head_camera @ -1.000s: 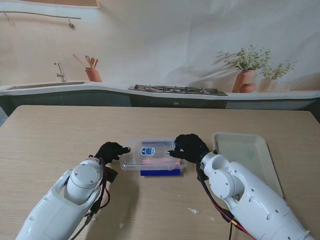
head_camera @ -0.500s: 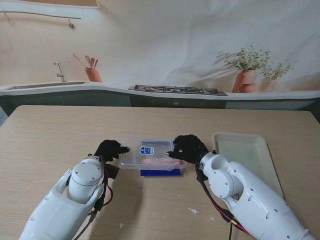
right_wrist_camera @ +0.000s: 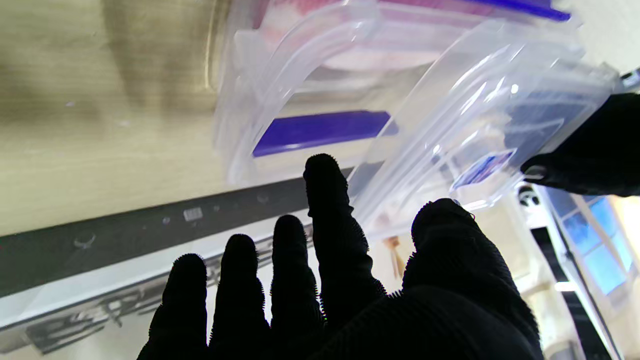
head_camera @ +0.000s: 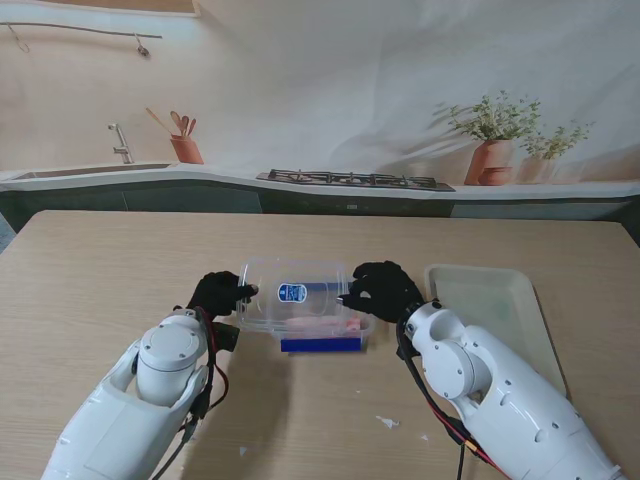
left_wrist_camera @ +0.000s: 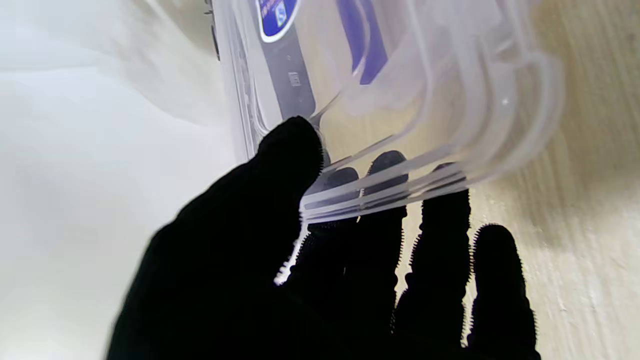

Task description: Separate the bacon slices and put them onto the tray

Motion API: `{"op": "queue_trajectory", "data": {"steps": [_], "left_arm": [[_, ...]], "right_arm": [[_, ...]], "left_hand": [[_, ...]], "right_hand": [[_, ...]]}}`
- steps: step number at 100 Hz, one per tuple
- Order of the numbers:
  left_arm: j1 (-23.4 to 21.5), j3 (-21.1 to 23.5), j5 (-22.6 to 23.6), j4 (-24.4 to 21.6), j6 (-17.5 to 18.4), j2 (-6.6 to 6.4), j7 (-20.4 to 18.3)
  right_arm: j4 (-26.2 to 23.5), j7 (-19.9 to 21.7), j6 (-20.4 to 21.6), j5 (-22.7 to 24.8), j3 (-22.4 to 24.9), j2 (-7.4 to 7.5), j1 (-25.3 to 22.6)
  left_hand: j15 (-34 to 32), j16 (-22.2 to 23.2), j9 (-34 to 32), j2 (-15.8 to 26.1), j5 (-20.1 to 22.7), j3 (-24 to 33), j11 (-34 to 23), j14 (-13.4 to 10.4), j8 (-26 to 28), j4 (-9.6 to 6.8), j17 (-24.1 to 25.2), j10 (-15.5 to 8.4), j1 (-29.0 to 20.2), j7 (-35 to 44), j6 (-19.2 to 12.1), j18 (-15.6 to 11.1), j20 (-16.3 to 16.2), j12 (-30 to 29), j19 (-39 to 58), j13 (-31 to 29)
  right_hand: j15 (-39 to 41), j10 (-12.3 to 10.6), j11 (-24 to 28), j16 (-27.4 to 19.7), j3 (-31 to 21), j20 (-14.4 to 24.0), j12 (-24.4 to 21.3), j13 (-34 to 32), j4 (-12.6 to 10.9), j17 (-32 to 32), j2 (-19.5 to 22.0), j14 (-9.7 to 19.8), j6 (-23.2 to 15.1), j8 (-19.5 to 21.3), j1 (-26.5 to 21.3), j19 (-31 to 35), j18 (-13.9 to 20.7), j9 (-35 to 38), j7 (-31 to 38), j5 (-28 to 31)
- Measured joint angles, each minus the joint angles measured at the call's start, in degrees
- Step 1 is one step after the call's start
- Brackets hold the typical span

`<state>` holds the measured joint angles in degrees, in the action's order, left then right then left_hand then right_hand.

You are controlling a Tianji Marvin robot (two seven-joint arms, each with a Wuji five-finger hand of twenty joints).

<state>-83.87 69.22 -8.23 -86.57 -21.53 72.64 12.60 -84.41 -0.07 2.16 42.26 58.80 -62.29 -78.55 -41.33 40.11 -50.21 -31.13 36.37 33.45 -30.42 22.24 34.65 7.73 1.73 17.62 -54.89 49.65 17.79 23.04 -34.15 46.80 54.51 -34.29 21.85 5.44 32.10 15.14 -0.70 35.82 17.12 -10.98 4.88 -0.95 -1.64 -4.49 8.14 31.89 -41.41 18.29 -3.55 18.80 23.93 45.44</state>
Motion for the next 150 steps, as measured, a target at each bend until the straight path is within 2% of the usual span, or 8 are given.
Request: {"op": "queue_trajectory", "data": {"steps": [11,26,28,48,64,102,115,150], "left_arm": [[-0.17,0.23,-0.88,-0.26,0.83,-0.03,-0.11],[-0.2,0.59,-2.3,-0.53,1.37,0.07,0.42],[-0.21,0.66,-2.54,-0.59,1.41,0.08,0.45],[-0.83,1.55,-5.16,-1.78,2.06,0.12,0.51],[-1.63,2.24,-5.95,-2.87,3.26,0.11,0.44],[-3.67,5.47,-12.55,-6.01,5.83,0.52,2.33],[-4.17,6.53,-17.07,-6.75,7.19,0.67,2.95],[-5.55,8.83,-19.08,-9.29,10.03,0.44,1.98]], "right_arm": [[-0.21,-2.18,-0.01,0.59,1.35,-0.23,-1.02],[-0.53,-3.18,-0.07,1.05,2.79,-0.34,-1.98],[-0.53,-3.27,-0.09,1.05,2.82,-0.33,-2.01],[-0.45,-3.53,-0.21,1.09,2.98,-0.31,-2.11],[-0.3,-3.64,-0.21,1.14,2.94,-0.31,-2.08],[1.11,-6.14,0.32,1.83,2.33,-0.46,-1.72],[1.21,-6.32,0.31,1.89,2.23,-0.5,-1.67],[1.23,-6.24,0.13,1.95,2.17,-0.52,-1.69]], "left_hand": [[-2.14,1.48,-0.1,0.02,-0.67,-0.18,-0.91,0.04,1.46,0.13,-1.12,0.0,-0.78,0.77,0.0,0.03,0.04,1.72,0.0,-0.66],[-5.16,4.59,-2.11,0.03,-2.01,1.45,-2.26,0.66,3.11,0.79,-4.03,0.0,-0.78,2.77,0.07,0.21,0.73,4.87,0.71,-3.29],[-5.17,5.12,-2.37,0.03,-2.02,1.78,-2.26,0.66,3.14,1.29,-4.44,0.0,-0.78,2.97,0.09,0.21,0.76,5.2,0.72,-3.82],[-6.11,7.33,-3.07,0.03,-2.74,4.08,-2.29,0.68,4.0,1.49,-5.37,0.0,-1.4,4.38,0.21,0.21,1.42,6.66,1.47,-4.83],[-6.52,7.55,-3.11,0.03,-2.88,4.78,-2.29,0.68,4.47,1.49,-6.3,0.0,-1.53,5.21,0.21,0.22,1.45,7.32,2.09,-5.51],[-6.59,8.94,-4.19,0.57,-2.96,5.84,-2.43,0.71,5.14,1.5,-7.62,0.0,-3.64,6.08,0.22,0.24,2.1,8.18,2.1,-7.42],[-6.59,9.07,-4.19,0.63,-2.96,6.1,-2.44,0.71,5.17,1.5,-7.68,0.0,-3.77,7.11,0.22,0.24,2.13,8.27,2.09,-7.42],[-6.5,9.64,-4.02,1.55,-2.96,6.02,-2.07,0.48,5.65,1.5,-9.07,0.56,-4.33,8.71,-0.42,0.29,2.17,8.95,2.1,-8.36]], "right_hand": [[0.0,0.0,0.0,0.0,0.0,0.0,0.0,0.0,0.0,0.0,0.0,0.0,-0.01,-0.01,0.0,0.0,0.0,0.0,-0.01,-0.28],[0.0,0.0,0.0,0.0,0.0,0.0,0.0,0.0,0.0,0.0,0.0,0.0,-0.01,-0.02,0.0,0.0,0.0,0.0,-0.03,-0.58],[0.0,0.0,0.0,0.0,0.0,0.0,0.0,0.0,0.0,0.0,0.0,0.0,-0.01,-0.02,0.0,0.0,0.0,0.0,-0.03,-0.58],[0.0,0.0,0.0,0.0,0.0,0.0,0.0,0.0,0.0,0.0,0.0,0.0,-0.01,-0.02,0.0,0.0,0.0,0.01,-0.05,-0.58],[0.0,0.0,0.0,0.0,0.0,0.0,0.0,0.0,0.0,0.0,0.0,0.0,-0.01,-0.02,0.0,0.0,0.0,0.01,-0.07,-0.58],[0.0,0.0,0.48,0.0,0.0,0.0,0.0,0.0,0.0,0.0,0.0,0.0,-0.01,-0.02,0.0,0.01,0.0,0.63,-0.09,-0.59],[0.0,0.0,0.47,0.0,0.0,0.0,0.0,0.0,0.0,0.0,0.0,0.0,-0.01,-0.02,0.0,0.01,0.0,0.63,-0.09,-0.59],[0.0,0.0,0.47,0.0,0.0,0.0,0.0,0.0,0.0,0.0,0.0,0.0,-0.02,-0.02,0.0,0.01,0.0,0.63,-0.09,-0.59]]}}
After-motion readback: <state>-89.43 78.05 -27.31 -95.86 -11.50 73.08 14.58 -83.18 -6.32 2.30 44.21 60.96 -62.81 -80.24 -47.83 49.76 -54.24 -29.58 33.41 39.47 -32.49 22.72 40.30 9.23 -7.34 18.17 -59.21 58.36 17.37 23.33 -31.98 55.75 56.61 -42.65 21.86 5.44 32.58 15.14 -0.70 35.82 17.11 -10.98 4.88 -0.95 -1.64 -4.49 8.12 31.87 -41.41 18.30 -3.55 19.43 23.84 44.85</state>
